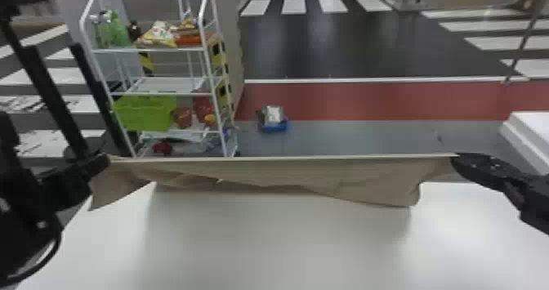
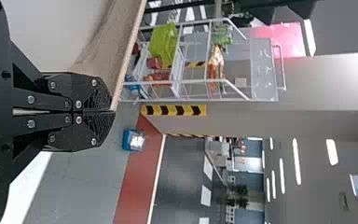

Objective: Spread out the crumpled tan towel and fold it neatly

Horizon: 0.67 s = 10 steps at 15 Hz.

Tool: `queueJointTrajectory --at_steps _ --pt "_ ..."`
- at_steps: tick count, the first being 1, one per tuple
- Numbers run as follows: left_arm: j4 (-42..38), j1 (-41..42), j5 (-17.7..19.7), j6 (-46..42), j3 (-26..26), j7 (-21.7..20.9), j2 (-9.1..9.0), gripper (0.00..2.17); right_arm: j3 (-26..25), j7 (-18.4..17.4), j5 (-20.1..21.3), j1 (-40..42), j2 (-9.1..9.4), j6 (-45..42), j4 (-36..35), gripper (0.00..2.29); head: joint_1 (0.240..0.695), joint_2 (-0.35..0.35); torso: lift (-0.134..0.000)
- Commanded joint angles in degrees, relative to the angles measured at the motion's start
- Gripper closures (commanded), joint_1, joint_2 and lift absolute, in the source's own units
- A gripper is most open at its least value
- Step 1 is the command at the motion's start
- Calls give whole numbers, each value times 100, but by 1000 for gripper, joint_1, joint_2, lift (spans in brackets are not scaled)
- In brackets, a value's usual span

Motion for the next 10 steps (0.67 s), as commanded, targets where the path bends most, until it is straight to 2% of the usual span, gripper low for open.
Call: queueJointTrajectory --at_steps 1,2,3,4,7,8,10 --pt "-193 1200 -44 -970 176 -27 -217 1784 313 287 125 569 14 -232 -216 1291 593 149 -122" --pt "-114 1630 -52 -1603 220 -45 -252 1787 410 559 212 727 -4 -232 -313 1291 654 199 -122" --pt "9 1911 -8 -2042 317 -89 -322 1787 489 849 388 877 -65 -232 -410 1291 681 227 -122" --pt "106 2087 18 -2253 414 -212 -357 1787 533 990 450 947 -144 -214 -480 1291 695 261 -122" --pt "378 2579 -8 -3150 458 -581 -533 1784 621 1623 810 1246 -417 -232 -515 1291 695 350 -122" --pt "501 2667 -61 -3325 449 -713 -586 1781 656 1851 942 1395 -531 -302 -515 1291 695 350 -122" --pt "783 2729 -96 -3624 440 -933 -630 1629 709 2212 1170 1641 -698 -584 -515 1291 695 350 -122"
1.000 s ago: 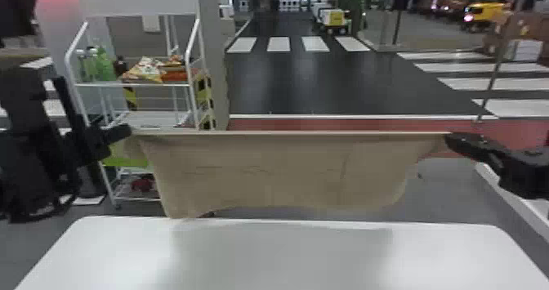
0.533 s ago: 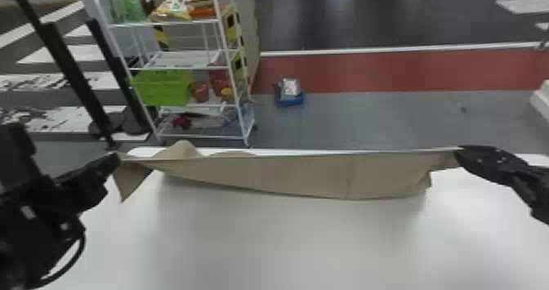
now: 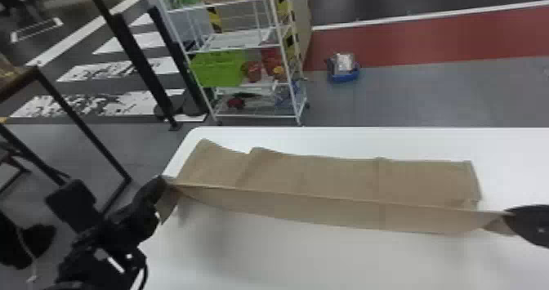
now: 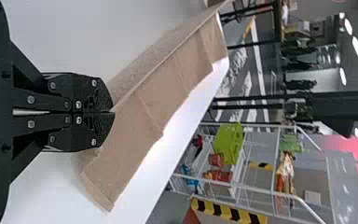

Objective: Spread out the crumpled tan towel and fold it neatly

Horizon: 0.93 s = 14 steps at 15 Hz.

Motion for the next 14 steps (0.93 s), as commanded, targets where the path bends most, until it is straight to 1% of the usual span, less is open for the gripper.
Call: queueJointTrajectory --at_steps 1,3,4,5,6,7,8,9,10,12,14 --pt "262 77 -114 -195 -17 -83 -31 1629 33 171 204 258 -170 -282 -1 1291 695 350 -122" --pt "271 156 -290 -459 -25 -56 -58 1629 7 346 212 373 -232 -423 -1 1291 695 350 -122" --pt "227 200 -308 -494 1 -47 -58 1450 -2 496 221 390 -276 -440 -1 1291 695 350 -122" --pt "191 244 -360 -529 19 -56 -58 893 -20 628 239 417 -285 -458 -1 1281 695 350 -122" --pt "139 279 -448 -511 36 -47 -58 353 -46 768 230 417 -294 -493 -1 1173 695 350 -122" --pt "86 323 -483 -529 54 14 -58 -1 -99 944 230 425 -294 -493 -1 718 695 350 -122" --pt "60 358 -483 -511 98 40 -58 -1 -143 1199 239 425 -311 -493 -1 363 695 350 -122" --pt "33 393 -483 -511 142 49 -66 -1 -160 1419 239 425 -329 -493 -9 76 695 350 -122" --pt "42 411 -510 -494 168 49 -66 6 -169 1550 239 434 -346 -476 -1 26 695 350 -122" --pt "51 428 -765 -441 177 76 -84 6 -169 1647 248 443 -364 -476 8 26 695 350 -122" --pt "68 428 -1028 -248 177 137 -84 6 -160 1603 204 399 -364 -493 70 39 695 350 -122"
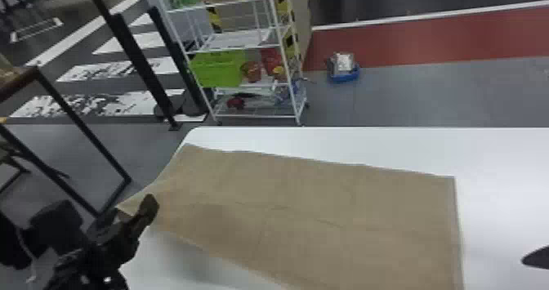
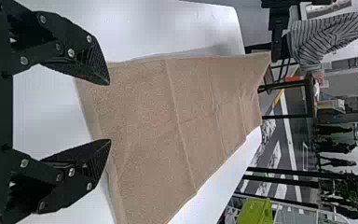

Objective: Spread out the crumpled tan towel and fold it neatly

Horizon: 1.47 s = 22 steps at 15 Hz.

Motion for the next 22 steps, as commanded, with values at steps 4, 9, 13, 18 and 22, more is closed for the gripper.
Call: queueJointTrajectory --at_steps 4,9,13,18,22 --pt "162 1 -1807 156 -323 -425 34 6 226 -421 -57 -168 95 -77 174 66 695 350 -122" --pt "162 1 -3925 349 -429 -2043 7 16 824 -773 4 -414 341 29 245 93 695 350 -122" --pt "74 -8 -5120 999 -464 -2297 69 12 1176 -790 83 -546 464 117 245 97 695 350 -122" --pt "-172 1 -5876 1298 -227 -3545 78 16 1299 -834 127 -651 500 222 245 97 695 350 -122" --pt "-321 53 -6544 1263 -341 -4486 86 19 1562 -878 198 -730 570 222 324 97 695 350 -122"
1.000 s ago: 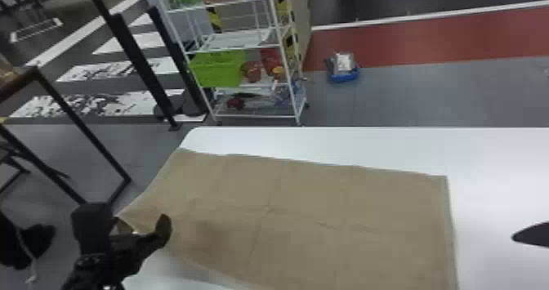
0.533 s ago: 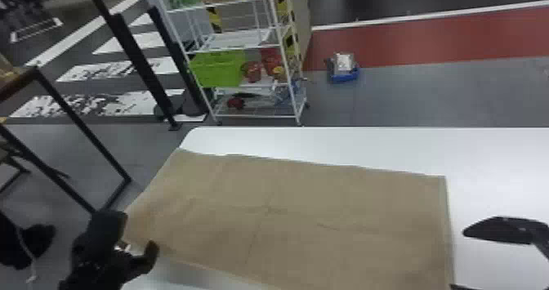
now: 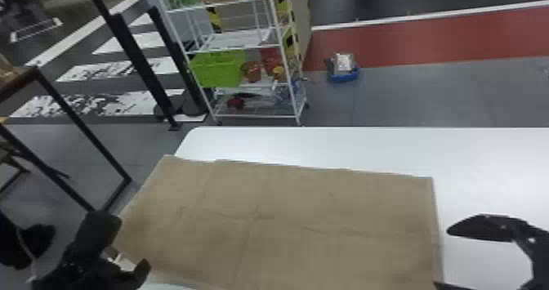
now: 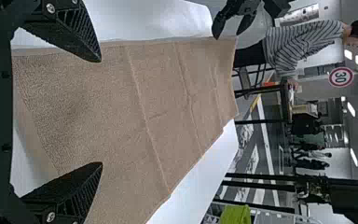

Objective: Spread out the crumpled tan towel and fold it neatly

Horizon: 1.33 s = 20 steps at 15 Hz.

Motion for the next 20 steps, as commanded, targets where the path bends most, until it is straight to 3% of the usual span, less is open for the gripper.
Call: queueJointTrajectory --at_steps 1,4,6,9,11,13,14,17,18,20 --pt "-57 12 -438 9 -61 -343 5 19 188 -27 51 -71 57 3 106 97 695 350 -122" --pt "-101 12 -719 26 -52 -677 5 19 399 -150 104 -150 118 3 203 97 695 350 -122" --pt "-145 12 -948 9 -8 -1143 40 19 478 -159 130 -194 171 3 221 97 695 350 -122" --pt "-233 12 -1176 9 36 -1372 75 19 505 -185 139 -221 206 3 247 97 695 350 -122" --pt "-330 73 -1097 -27 10 -686 22 16 593 -343 113 -247 250 3 361 97 695 350 -122" --pt "-339 82 -649 26 -17 263 -4 12 804 -422 122 -273 338 -15 546 120 695 350 -122" --pt "-339 73 -183 26 1 711 -13 12 927 -484 130 -291 364 -15 616 144 695 350 -122" --pt "-347 73 1777 26 115 2337 -57 16 1138 -554 148 -388 496 20 695 242 695 350 -122" --pt "-312 73 1979 -79 124 2496 -57 16 1234 -572 218 -449 496 284 704 238 695 350 -122" --pt "-260 56 2032 -114 89 2592 -66 16 1516 -572 526 -564 496 618 722 232 695 350 -122"
